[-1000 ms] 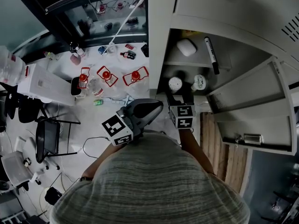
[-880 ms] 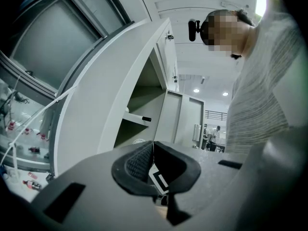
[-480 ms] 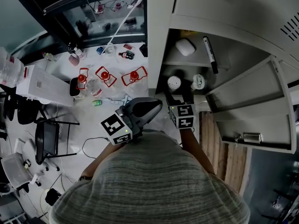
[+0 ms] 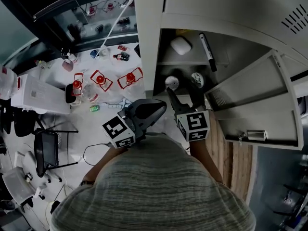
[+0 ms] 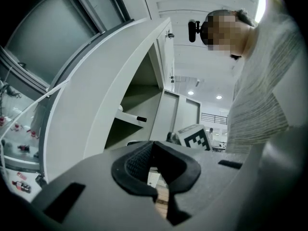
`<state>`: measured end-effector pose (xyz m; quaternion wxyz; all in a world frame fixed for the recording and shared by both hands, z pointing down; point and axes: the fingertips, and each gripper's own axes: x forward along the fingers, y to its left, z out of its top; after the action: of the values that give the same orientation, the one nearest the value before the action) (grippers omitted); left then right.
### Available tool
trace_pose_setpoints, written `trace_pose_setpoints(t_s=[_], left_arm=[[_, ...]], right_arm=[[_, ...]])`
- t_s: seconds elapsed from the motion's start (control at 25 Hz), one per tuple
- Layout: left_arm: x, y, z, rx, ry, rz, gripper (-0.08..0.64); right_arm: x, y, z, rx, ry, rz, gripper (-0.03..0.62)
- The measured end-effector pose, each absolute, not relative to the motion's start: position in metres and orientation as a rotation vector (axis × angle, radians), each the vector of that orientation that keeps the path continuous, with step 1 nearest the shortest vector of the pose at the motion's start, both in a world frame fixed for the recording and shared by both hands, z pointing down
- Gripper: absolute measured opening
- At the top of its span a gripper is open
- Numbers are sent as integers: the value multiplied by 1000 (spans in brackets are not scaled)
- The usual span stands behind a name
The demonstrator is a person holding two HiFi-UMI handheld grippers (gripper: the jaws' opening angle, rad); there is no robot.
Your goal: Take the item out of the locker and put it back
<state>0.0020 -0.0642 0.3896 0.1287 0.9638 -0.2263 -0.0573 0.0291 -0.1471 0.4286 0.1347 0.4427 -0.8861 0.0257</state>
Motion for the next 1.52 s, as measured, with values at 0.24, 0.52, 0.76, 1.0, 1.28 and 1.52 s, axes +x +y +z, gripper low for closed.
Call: trace_pose_setpoints(t_s=[0.24, 0.52, 0.76, 1.0, 1.28, 1.52], left_arm=[[13, -64, 388, 2823, -583, -163, 9], [26, -62, 376, 2950, -516, -86, 9], [35, -68, 349, 3045, -494, -104, 8], [41, -73, 329, 3113, -484, -119, 8], [44, -65, 326, 3127, -409, -120, 8], [38, -66, 322, 3129, -357, -149, 8]], right_arm=[[33, -134, 376, 1276, -2602, -18, 259], [28, -148, 320, 1252, -2631, -156, 259], [25, -176, 298, 1193, -2564, -222, 259], [23, -204, 299, 1132, -2440, -239, 260], [18, -226, 316, 1083, -2323, -133, 259], [21, -240, 322, 1099, -2272, -14, 259]])
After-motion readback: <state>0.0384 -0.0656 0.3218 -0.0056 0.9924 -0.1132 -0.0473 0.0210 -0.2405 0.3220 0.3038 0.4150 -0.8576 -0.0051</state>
